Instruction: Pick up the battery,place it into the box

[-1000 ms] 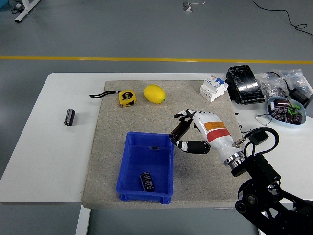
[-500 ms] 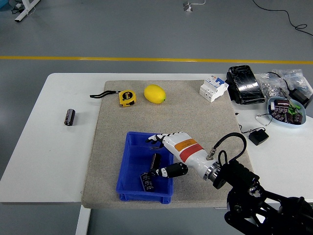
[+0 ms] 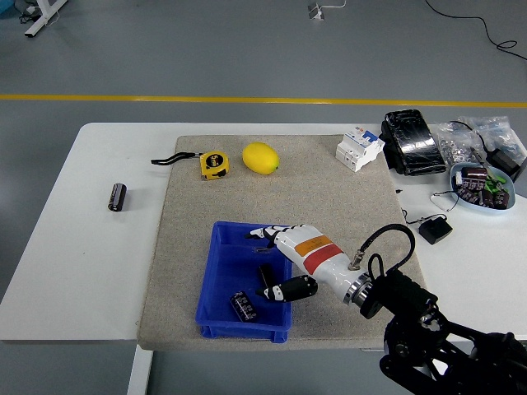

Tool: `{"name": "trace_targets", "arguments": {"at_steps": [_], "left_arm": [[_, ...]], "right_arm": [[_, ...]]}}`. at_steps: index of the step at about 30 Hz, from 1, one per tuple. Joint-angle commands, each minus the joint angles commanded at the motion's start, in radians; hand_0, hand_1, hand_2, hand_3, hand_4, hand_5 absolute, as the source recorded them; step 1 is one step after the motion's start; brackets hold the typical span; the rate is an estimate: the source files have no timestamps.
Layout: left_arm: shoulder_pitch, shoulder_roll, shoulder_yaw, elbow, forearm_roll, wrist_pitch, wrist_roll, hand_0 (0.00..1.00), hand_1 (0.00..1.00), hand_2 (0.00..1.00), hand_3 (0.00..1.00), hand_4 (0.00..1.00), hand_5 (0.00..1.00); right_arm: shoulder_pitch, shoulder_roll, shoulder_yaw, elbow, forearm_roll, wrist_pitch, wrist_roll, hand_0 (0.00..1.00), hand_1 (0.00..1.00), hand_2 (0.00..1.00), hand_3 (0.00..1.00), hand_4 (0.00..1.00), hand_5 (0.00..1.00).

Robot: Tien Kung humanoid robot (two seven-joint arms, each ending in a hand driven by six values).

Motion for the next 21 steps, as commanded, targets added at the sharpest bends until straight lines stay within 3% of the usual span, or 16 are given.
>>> {"name": "trace_targets", "arguments": {"at_steps": [13,17,18,21], "left_arm": [[-0.003,0.001,0.002,0.0,0.0,-0.003,-0.002,0.612,0.574,0.627,0.617,0.621,0.666],[-0.005,0.0,0.004,0.0,-0.008,0.0,-0.004,0.612,0.574,0.627,0.617,0.621,0.666],[-0.006,0.0,0.005,0.0,-0.008,0.001,-0.004,0.612,0.574,0.627,0.618,0.621,0.666],[-0.007,-0.001,0.007,0.001,-0.012,0.002,-0.005,0.612,0.574,0.627,0.618,0.621,0.666]], "right_arm": [[-0.002,-0.015,0.134,-0.026,0.112,-0.058,0.027,0.526,0.625,0.772,0.828,0.952,0.28],[-0.022,-0.02,0.206,-0.066,0.221,-0.084,0.057,0.526,0.625,0.772,0.828,0.952,0.28],[-0.029,-0.023,0.226,-0.075,0.253,-0.088,0.067,0.625,0.666,0.791,0.828,0.954,0.294],[-0.05,-0.034,0.283,-0.093,0.369,-0.1,0.106,0.625,0.666,0.791,0.828,0.954,0.294]]}}
